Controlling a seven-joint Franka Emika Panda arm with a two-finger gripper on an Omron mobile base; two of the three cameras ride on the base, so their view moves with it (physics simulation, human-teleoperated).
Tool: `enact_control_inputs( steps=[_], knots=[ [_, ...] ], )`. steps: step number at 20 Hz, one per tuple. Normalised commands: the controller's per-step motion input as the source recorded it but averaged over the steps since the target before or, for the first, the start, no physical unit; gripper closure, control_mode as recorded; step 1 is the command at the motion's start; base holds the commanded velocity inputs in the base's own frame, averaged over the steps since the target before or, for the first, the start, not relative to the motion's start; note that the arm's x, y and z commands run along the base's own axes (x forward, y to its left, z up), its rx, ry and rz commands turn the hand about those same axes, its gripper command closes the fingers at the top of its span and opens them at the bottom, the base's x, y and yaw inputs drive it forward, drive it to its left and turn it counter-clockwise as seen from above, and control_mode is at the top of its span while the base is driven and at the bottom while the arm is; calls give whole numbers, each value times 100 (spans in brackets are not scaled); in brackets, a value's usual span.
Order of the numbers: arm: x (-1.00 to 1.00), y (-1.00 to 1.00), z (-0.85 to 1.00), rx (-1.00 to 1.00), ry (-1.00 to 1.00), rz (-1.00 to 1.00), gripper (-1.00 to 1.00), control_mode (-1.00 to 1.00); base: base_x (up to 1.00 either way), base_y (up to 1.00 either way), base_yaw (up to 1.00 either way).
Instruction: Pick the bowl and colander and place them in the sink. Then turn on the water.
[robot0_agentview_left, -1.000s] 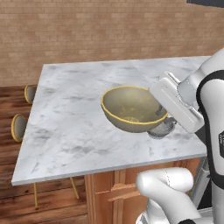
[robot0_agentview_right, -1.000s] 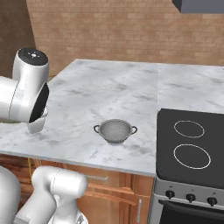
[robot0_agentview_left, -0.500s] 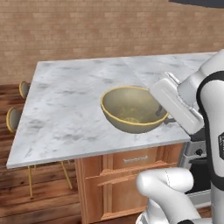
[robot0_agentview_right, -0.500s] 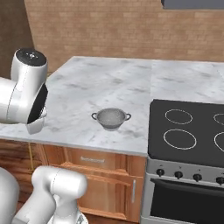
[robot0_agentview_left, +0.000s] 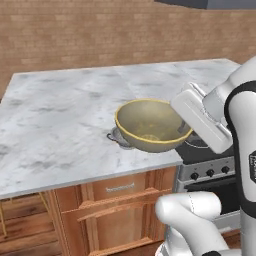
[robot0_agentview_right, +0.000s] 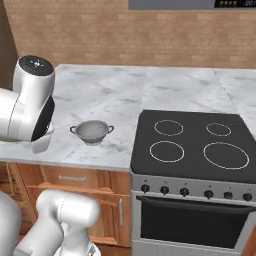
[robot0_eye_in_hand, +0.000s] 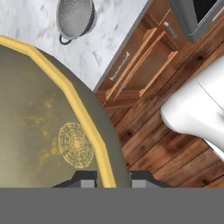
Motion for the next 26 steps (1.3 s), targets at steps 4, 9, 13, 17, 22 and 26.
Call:
enact_control_inputs(
  steps=[4,9,13,17,22,26],
  knots=[
    [0,0,0,0,0,0,100,100,0,-72,-20],
    [0,0,0,0,0,0,100,100,0,-65,-24],
    [0,0,0,0,0,0,100,100,0,-46,-33],
    [0,0,0,0,0,0,100,100,0,-44,-36],
    [0,0,0,0,0,0,100,100,0,-24,-40],
    [0,0,0,0,0,0,100,100,0,-21,-43]
  ],
)
